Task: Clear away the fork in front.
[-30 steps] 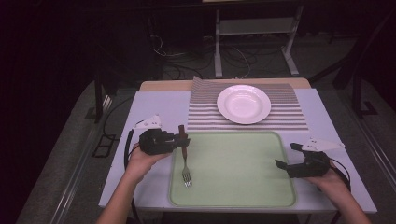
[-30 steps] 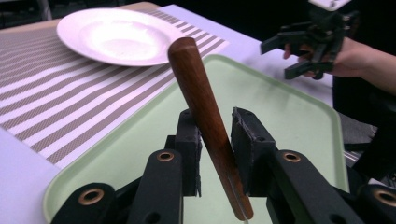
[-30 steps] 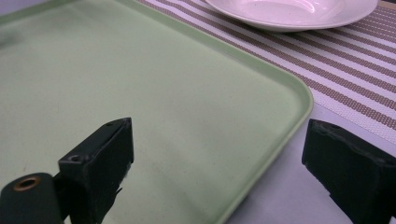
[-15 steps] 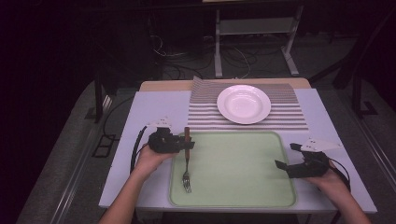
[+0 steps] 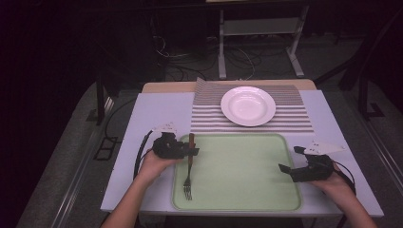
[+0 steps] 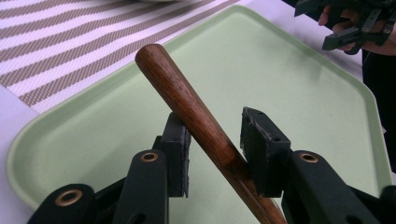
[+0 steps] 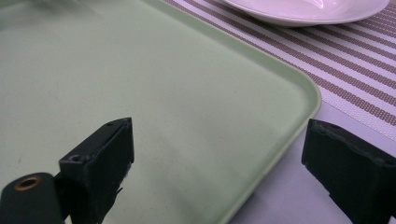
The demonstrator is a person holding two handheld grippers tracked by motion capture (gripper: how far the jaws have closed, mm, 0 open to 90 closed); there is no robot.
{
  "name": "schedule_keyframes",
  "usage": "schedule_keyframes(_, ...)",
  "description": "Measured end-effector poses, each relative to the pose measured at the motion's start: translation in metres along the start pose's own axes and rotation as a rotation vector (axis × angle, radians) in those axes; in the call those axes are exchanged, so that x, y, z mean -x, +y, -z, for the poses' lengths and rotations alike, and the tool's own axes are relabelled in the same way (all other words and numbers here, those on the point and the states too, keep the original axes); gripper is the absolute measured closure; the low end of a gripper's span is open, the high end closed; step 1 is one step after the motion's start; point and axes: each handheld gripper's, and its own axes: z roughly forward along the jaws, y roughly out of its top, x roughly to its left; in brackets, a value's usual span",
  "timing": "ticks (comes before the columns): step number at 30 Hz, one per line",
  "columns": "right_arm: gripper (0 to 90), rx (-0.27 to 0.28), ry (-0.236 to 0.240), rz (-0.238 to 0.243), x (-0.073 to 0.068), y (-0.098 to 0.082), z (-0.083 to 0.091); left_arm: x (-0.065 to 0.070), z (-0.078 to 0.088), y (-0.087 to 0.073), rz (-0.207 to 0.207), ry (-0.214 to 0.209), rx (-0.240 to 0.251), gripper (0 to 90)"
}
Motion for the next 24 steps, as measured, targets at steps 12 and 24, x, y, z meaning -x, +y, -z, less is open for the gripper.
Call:
schedule_keyframes(12,9.4,-0.006,0.0,0.008,0.0,0.0,-0.001,-0.008,-0.007,-0.009,0.06,0.029,-0.087,60.2)
schedule_keyframes(24,9.4,-0.006,0.001,0.009,-0.001,0.0,-0.001,-0.008,-0.014,-0.012,0.063,0.034,-0.138,59.9)
